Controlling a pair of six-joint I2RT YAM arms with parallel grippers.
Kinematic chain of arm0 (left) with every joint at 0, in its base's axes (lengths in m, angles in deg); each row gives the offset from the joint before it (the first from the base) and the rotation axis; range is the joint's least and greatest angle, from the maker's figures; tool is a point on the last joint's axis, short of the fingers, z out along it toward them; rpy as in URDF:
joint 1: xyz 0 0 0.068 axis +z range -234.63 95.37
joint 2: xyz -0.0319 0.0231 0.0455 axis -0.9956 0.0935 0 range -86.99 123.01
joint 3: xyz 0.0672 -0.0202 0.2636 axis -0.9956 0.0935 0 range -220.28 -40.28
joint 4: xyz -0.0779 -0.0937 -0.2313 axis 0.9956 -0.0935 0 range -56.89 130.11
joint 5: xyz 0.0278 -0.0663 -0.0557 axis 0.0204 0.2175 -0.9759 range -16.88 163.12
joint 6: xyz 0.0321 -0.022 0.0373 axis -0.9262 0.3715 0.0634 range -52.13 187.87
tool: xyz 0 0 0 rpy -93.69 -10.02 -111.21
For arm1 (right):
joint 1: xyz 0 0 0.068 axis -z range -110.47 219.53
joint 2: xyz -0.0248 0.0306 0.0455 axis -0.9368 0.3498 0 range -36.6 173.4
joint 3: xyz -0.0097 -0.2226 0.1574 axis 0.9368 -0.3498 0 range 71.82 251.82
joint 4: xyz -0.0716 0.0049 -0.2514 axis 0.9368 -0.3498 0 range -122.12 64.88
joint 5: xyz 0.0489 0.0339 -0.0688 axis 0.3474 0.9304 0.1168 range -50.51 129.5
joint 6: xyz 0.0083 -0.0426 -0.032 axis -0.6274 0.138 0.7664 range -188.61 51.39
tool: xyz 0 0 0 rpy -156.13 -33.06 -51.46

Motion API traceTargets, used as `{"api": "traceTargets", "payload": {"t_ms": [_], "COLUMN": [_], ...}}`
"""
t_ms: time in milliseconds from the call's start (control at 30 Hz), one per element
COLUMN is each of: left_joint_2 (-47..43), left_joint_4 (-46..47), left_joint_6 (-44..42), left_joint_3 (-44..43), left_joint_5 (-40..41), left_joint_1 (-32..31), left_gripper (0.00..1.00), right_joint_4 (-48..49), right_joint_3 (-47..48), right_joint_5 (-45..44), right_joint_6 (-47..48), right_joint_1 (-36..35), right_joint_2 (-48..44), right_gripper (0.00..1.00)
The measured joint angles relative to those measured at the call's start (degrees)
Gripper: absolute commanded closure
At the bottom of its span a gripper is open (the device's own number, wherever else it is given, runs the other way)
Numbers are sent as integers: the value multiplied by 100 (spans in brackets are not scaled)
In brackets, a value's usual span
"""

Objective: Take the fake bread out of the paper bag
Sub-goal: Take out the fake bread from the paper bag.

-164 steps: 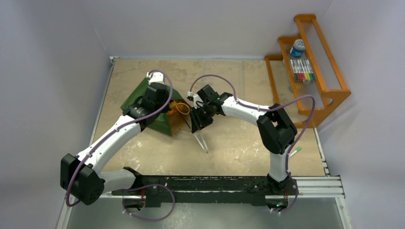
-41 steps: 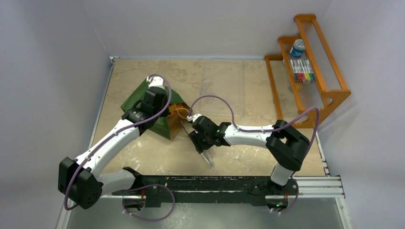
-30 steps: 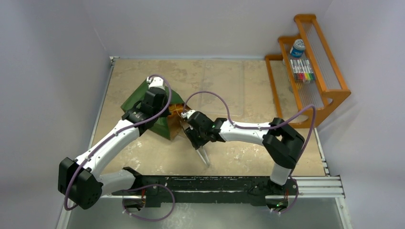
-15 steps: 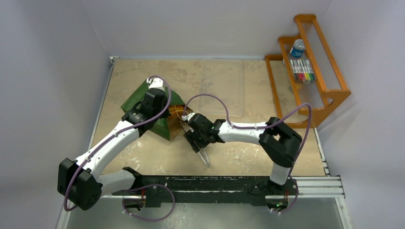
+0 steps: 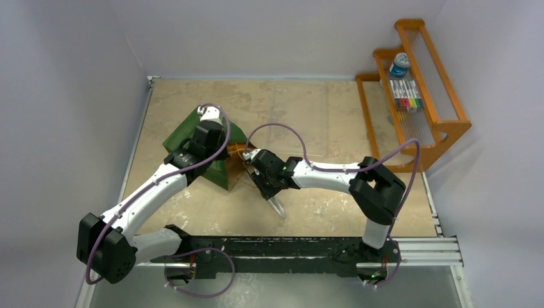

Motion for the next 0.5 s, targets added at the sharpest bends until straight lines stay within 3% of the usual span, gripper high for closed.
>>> {"api": "traceTargets", "payload": {"t_ms": [500], "left_joint_2": [-13], "left_joint_4": [4], "left_joint_6": [-2], "left_joint_3": [22], "left_joint_5": [-22], "left_joint_1": [0], "left_gripper": [100], "right_joint_4": [-522], "right_joint_3": [997], "right_joint_5": [205], "right_joint_6": [203], "right_joint_1": [417], "right_joint_2": [420], "right_gripper": [56]}}
